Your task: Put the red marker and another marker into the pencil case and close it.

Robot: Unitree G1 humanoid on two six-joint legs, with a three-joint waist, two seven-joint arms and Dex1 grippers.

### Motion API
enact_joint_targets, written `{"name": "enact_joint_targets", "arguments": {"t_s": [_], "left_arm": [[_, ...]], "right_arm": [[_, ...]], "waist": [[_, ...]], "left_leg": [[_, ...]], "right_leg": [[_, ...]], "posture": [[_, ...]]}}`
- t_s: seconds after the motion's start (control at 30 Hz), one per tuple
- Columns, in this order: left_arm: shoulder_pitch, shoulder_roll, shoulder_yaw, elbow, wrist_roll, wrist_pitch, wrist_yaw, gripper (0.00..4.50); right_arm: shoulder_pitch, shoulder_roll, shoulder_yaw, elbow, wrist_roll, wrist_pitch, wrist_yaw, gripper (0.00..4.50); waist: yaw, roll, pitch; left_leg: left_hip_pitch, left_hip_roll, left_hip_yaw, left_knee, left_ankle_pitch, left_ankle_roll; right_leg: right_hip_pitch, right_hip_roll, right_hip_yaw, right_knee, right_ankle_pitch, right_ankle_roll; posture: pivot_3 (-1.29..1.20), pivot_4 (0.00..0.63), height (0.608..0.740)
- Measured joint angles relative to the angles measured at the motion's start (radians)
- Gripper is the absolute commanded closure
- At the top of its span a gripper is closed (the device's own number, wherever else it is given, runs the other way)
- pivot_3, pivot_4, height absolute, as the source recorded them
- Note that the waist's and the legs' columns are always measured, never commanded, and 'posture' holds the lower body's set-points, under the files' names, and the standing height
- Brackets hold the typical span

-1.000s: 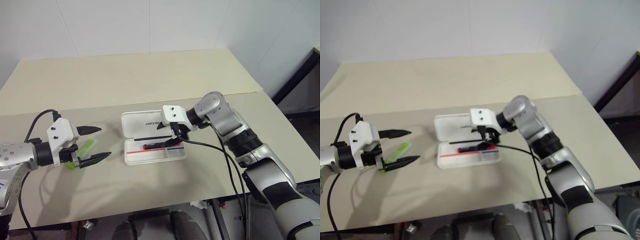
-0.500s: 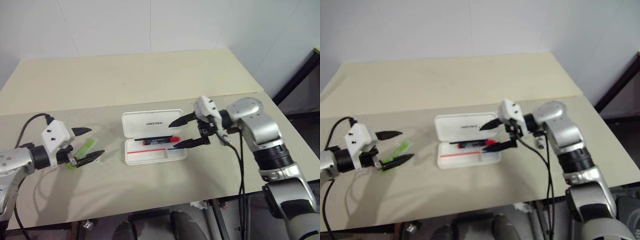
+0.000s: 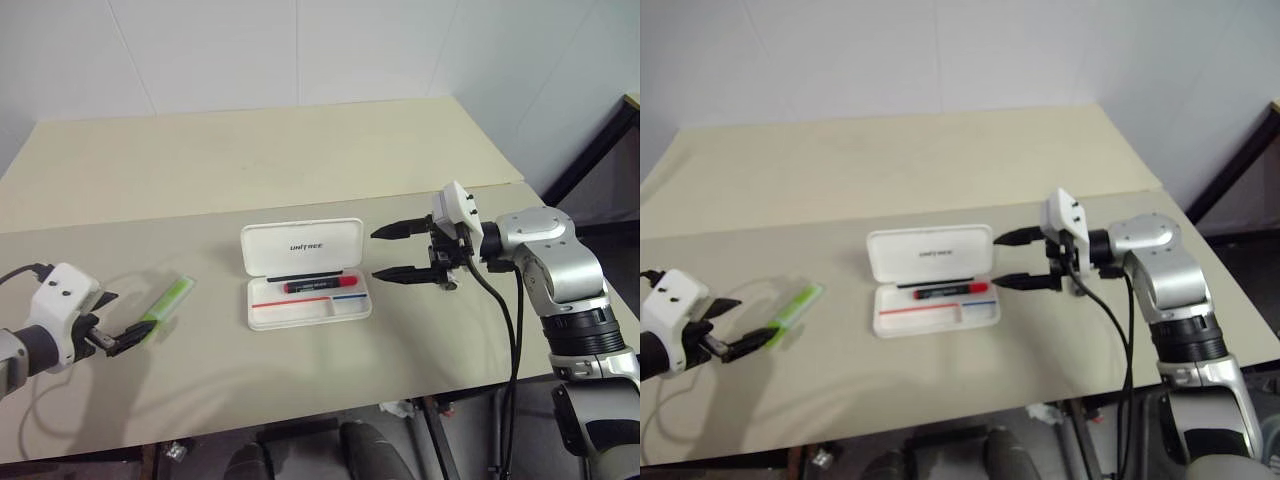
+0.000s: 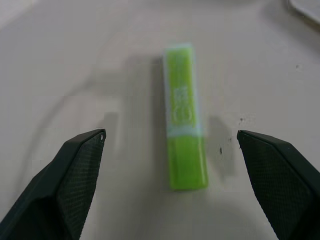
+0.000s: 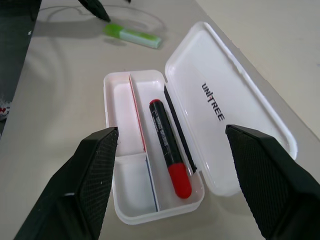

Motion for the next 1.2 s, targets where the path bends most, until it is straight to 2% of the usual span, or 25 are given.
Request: {"name": "enact_joint_targets", "arguments": {"t_s": [0.23,0.33,0.43,0.57,0.6,0.63,0.73,1.0,1.1,1.2], "left_arm": [[-0.137,0.002,-0.169,0.137,0.027,0.024,0.017,0.0],[-0.189,0.018,-0.228,0.146,0.038,0.045,0.017,0.0],[-0.215,0.044,-0.263,0.145,0.042,0.074,0.016,0.66],[-0.219,0.049,-0.283,0.136,0.041,0.104,0.011,1.93],[-0.22,0.053,-0.288,0.134,0.041,0.112,0.011,2.25],[-0.22,0.061,-0.294,0.133,0.04,0.118,0.009,2.57],[-0.221,0.079,-0.308,0.137,0.041,0.122,0.003,3.41],[-0.255,0.086,-0.325,0.154,0.041,0.132,0.002,3.43],[-0.277,0.086,-0.339,0.177,0.062,0.073,-0.004,3.43],[-0.29,0.122,-0.357,0.175,0.066,-0.05,-0.088,3.43]], "right_arm": [[0.033,-0.015,-0.004,-0.101,0.044,0.043,-0.039,0.85],[0.064,-0.039,-0.034,-0.143,0.069,0.066,-0.054,0.85],[0.079,-0.047,-0.041,-0.181,0.086,0.079,-0.077,0.82],[0.113,-0.047,-0.041,-0.213,0.103,0.089,-0.109,0.82],[0.117,-0.047,-0.041,-0.22,0.107,0.089,-0.112,0.82],[0.12,-0.047,-0.041,-0.222,0.111,0.089,-0.118,0.82],[0.13,-0.047,-0.042,-0.223,0.117,0.089,-0.129,0.82],[0.13,-0.047,-0.042,-0.22,0.118,0.08,-0.143,0.82],[0.13,-0.047,-0.042,-0.214,0.118,0.073,-0.143,0.82],[0.13,-0.047,-0.042,-0.197,0.116,0.058,-0.141,0.82]], "waist": [[0.001,0.0,0.0],[0.02,0.0,-0.001],[0.024,0.0,-0.001],[0.024,0.001,-0.001],[0.024,0.001,-0.001],[0.023,0.0,-0.001],[0.018,0.0,-0.001],[0.0,-0.001,-0.001],[0.0,-0.002,-0.001],[0.0,-0.006,-0.001]], "left_leg": [[0.0,0.0,0.0,-0.001,0.0,0.0],[0.0,0.0,0.0,0.0,0.0,0.0],[0.002,0.0,0.0,0.001,0.0,0.0],[0.01,0.0,0.0,-0.001,0.0,0.0],[0.013,0.0,0.0,-0.002,0.0,0.0],[0.015,0.0,0.0,-0.002,0.0,0.0],[0.018,-0.001,0.0,-0.002,0.0,0.0],[0.019,-0.003,0.0,-0.001,0.001,0.002],[0.016,-0.003,0.0,-0.001,0.001,0.002],[0.011,-0.002,0.0,-0.002,0.0,0.0]], "right_leg": [[0.0,0.0,0.0,-0.001,0.0,0.0],[0.0,0.0,0.0,0.0,0.0,0.0],[0.002,0.0,0.0,-0.001,0.0,0.0],[0.008,0.0,0.001,-0.001,-0.001,-0.002],[0.01,0.0,0.001,-0.001,-0.003,-0.006],[0.011,0.0,0.002,-0.001,-0.009,-0.018],[0.011,0.003,0.007,-0.001,-0.008,-0.019],[0.011,0.004,0.011,-0.002,-0.004,-0.018],[0.01,0.004,0.011,-0.004,-0.004,-0.018],[0.007,0.004,0.01,-0.007,-0.004,-0.017]], "posture": [[0.0,0.15,0.74],[0.0,0.15,0.74],[0.0,0.15,0.74],[0.0,0.15,0.74],[0.0,0.15,0.74],[0.0,0.15,0.74],[0.0,0.15,0.74],[0.0,0.15,0.74],[0.0,0.15,0.74],[0.0,0.15,0.74]]}}
